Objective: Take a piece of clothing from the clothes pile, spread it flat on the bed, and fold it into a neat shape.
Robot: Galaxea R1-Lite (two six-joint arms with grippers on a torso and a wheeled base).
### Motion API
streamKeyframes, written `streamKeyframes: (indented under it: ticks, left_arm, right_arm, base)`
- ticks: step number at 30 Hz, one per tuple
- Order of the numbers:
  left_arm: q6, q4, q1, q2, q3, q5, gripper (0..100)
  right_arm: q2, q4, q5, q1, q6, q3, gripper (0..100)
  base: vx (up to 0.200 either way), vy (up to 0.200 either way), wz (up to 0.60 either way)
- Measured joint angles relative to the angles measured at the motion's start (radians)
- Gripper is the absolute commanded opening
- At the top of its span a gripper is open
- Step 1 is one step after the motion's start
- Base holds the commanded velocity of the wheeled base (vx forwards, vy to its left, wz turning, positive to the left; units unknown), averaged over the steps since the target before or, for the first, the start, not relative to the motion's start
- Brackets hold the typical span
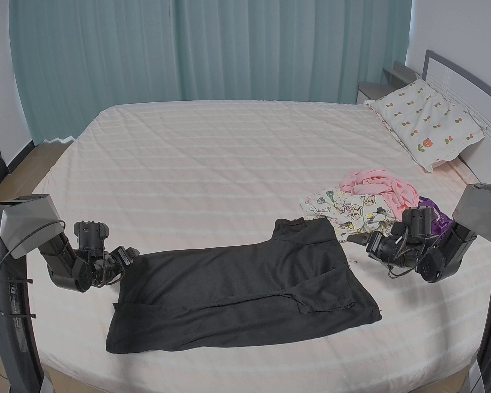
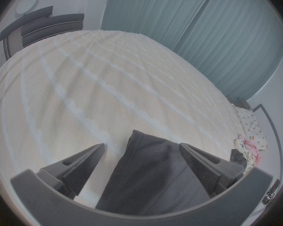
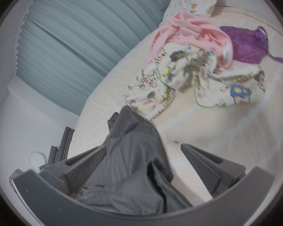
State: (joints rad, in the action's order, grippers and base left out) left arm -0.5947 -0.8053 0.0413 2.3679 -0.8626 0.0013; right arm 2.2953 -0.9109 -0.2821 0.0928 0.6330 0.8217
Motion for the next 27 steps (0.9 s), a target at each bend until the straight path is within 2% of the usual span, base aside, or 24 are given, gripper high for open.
streamKeyframes:
  ticks: [1,8,16,22,27]
  left_arm:
    - [-0.001,0.015,-0.004,0.01,-0.016,0.003,0]
    - [-0.01,0.063,-0.015,0.047,-0.083,0.011,0]
    - [-0.063,0.077,-0.021,0.047,-0.106,0.019,0]
    - [-0.106,0.079,-0.023,0.024,-0.103,0.019,0]
    - [-0.178,0.079,-0.037,0.015,-0.1,0.012,0]
  right_arm:
    - [0.003,0.012,0.001,0.005,-0.002,0.024,100]
    - [0.052,0.144,0.005,0.051,-0.037,0.247,100]
    - [0.181,0.282,0.063,0.094,-0.164,0.515,100]
    - [0.26,0.303,0.077,0.104,-0.197,0.615,100]
    - [0.294,0.297,0.072,0.108,-0.199,0.643,100]
  base:
    - [0.0,0.0,0.0]
    - [0.0,0.0,0.0]
    - [0.0,0.0,0.0]
    - [0.0,0.0,0.0]
    - [0.0,0.0,0.0]
